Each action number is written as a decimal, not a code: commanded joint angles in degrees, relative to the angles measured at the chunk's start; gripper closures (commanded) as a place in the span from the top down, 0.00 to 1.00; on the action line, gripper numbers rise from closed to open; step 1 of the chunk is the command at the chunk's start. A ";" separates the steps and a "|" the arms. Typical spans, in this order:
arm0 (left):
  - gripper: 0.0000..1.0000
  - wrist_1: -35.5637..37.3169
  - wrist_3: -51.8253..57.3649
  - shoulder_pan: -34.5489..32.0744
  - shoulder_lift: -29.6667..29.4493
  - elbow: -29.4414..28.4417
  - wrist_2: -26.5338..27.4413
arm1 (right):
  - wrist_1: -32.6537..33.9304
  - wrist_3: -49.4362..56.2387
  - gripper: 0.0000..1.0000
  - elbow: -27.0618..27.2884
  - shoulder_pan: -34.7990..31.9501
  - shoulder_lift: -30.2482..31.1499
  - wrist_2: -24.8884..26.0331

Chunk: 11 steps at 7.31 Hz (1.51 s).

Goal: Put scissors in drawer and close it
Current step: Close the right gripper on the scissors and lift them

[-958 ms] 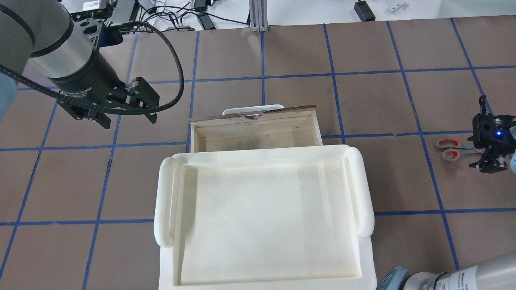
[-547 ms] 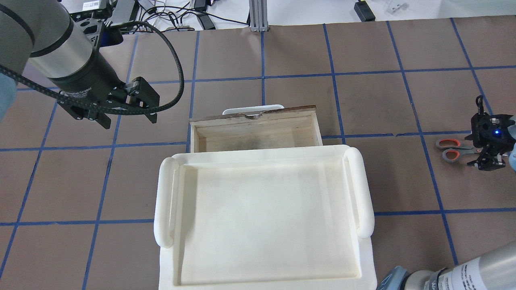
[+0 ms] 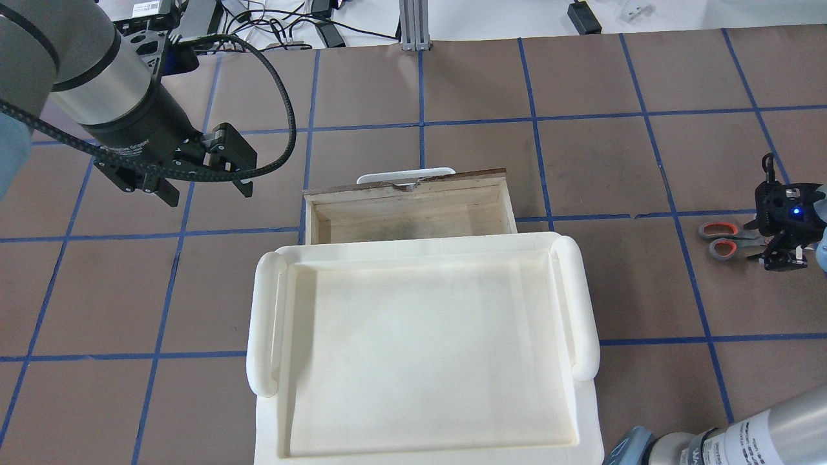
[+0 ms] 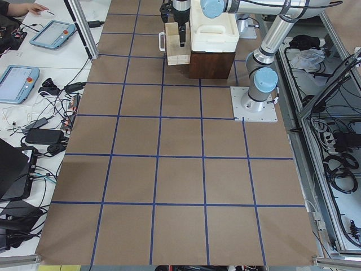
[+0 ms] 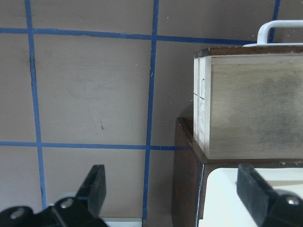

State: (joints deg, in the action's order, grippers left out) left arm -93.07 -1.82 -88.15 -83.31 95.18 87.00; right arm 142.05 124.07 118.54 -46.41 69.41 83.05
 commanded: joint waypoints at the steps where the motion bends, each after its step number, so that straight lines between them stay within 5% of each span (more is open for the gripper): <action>1: 1.00 -0.09 0.24 0.00 0.25 0.00 0.36 | -0.28 -0.14 0.18 -0.07 0.00 0.03 0.70; 4: 1.00 -0.10 0.24 0.00 0.25 0.00 0.53 | -0.97 -0.32 0.12 -2.33 0.00 1.25 0.71; 7: 1.00 -0.10 0.33 0.00 0.25 0.00 0.53 | -16.93 -0.23 0.11 -11.29 -0.96 4.41 0.45; 11: 1.00 -0.10 0.24 0.00 0.16 0.00 0.36 | -32.66 -10.91 0.09 -21.14 -12.98 9.95 0.54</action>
State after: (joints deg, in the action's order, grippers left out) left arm -93.16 -1.58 -88.16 -83.07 95.19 87.44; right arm 115.77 118.13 100.70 -55.41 77.61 83.90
